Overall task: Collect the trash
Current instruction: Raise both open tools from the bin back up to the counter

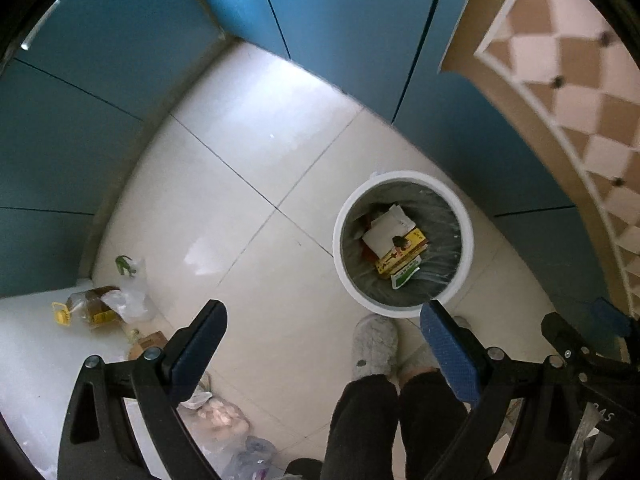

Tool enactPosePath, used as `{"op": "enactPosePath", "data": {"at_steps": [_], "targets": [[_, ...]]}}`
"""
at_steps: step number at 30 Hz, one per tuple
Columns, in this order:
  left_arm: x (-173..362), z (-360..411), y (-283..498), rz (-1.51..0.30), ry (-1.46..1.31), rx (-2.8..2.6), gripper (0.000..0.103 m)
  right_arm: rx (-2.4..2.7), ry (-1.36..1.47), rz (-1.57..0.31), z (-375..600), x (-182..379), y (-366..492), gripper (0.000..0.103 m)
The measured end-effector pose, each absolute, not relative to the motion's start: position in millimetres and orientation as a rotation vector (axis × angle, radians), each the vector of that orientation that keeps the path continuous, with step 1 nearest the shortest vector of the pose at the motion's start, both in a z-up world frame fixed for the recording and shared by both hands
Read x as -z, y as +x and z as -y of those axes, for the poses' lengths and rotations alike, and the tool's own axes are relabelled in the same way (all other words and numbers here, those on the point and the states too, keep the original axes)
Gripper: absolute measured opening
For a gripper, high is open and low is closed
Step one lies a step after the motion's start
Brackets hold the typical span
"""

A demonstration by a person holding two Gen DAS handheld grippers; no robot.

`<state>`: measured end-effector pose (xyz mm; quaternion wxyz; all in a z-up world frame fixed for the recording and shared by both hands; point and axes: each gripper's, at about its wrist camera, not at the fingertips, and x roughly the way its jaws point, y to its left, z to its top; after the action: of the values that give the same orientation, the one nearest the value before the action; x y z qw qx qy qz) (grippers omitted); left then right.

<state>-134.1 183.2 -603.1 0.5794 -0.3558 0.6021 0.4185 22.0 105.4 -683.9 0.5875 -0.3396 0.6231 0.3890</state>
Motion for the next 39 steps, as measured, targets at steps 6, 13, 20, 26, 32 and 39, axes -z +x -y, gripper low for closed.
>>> {"op": "enactPosePath", "data": {"at_steps": [6,13,20,26,32,39], "targets": [[525.2,-163.4,-133.7,-1.355,-0.8,-0.956,0.099,-0.939,-0.766,-1.393,-88.4,586.9,14.4,0.102],[428.5,-144.3,-136.4,-1.297,-0.755,-0.941,0.099,-0.973,-0.703,-1.339,-68.7,471.5,8.7,0.102],[349.0,-128.2,-142.1,-1.219,-0.72,-0.926,0.099,-1.012,-0.652,-1.269,-48.7,366.6,1.4,0.102],[304.5,-115.4,-142.5,-1.173,-0.697,-0.915,0.099,-1.039,-0.617,-1.249,-33.9,309.2,-2.8,0.102],[265.4,-118.1,-123.8,-1.101,-0.623,-0.934,0.099,-1.056,-0.519,-1.259,-23.6,277.9,7.4,0.102],[235.0,-129.4,-39.4,-1.045,-0.537,-0.881,0.099,-0.996,-0.319,-1.231,-8.5,232.8,74.3,0.102]]}}
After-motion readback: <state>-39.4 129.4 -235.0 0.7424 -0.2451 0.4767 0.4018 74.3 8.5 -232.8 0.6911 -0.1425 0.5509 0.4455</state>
